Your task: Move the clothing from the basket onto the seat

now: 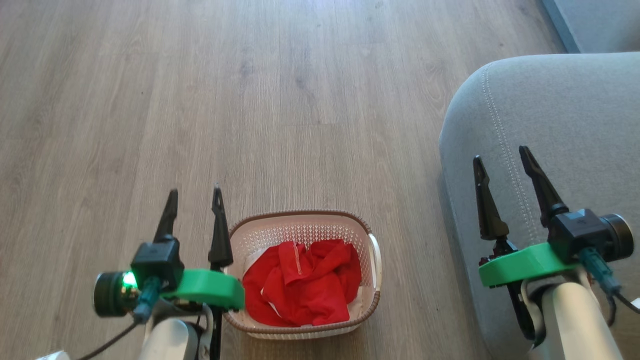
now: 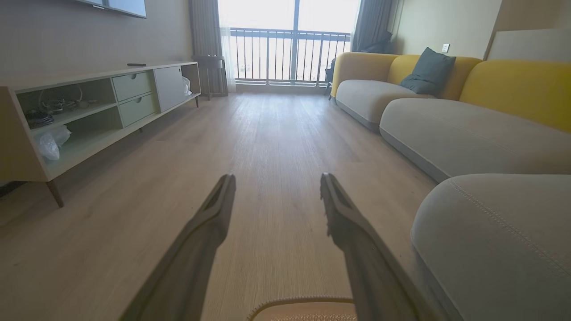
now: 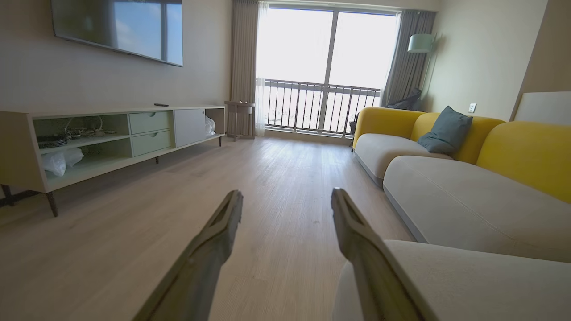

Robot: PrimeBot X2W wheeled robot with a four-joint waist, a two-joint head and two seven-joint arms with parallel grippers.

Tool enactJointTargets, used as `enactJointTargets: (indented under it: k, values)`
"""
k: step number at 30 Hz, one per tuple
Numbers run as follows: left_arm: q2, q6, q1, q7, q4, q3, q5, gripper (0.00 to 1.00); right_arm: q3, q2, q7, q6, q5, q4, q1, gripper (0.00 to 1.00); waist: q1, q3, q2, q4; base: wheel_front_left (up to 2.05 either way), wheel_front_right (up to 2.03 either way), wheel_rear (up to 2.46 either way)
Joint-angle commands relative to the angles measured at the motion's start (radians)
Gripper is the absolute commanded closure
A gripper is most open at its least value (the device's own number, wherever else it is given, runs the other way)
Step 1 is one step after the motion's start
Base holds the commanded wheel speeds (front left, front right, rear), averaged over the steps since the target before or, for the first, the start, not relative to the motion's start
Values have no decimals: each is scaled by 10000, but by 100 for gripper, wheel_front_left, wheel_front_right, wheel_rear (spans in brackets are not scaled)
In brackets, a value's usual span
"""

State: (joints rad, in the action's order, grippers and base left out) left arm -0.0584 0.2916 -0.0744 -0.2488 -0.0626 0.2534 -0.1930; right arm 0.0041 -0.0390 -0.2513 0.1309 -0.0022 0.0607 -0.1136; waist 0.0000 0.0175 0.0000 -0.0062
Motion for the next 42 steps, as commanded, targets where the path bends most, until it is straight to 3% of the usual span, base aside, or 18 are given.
enactJointTargets:
  k: [1, 6, 21, 28, 36, 42]
  values:
    - [58, -123, -214, -130, 174, -411, 121, 0, 235, -112, -105, -2, -126, -215, -301, 0, 0, -10, 0, -6, 0, 0, 0]
    - [77, -626, -102, -130, -523, -422, -278, 0, 372, -112, -105, -2, -196, 362, -242, 0, 0, -63, 0, -15, 0, 0, 0]
    - [80, -715, -102, -130, -742, -409, -344, 0, 335, -112, -105, -2, -444, 799, -322, 0, 0, -63, 0, 2, 0, 0, 0]
    - [81, -874, -36, -130, -1577, -207, -344, 0, 40, -112, -105, -2, -470, 1458, -304, 0, 0, 209, 0, -320, 0, 0, 0]
    - [81, -1056, -836, -130, -2307, 39, 75, 0, -221, -112, -105, -2, -696, 1432, -767, 0, 0, 2259, 0, -802, 0, 0, 0]
    - [81, -1477, -1847, -130, -3823, 188, 632, 0, -213, -112, -105, -2, -877, 1254, -1226, 0, 0, 4070, 0, -1238, 0, 0, 0]
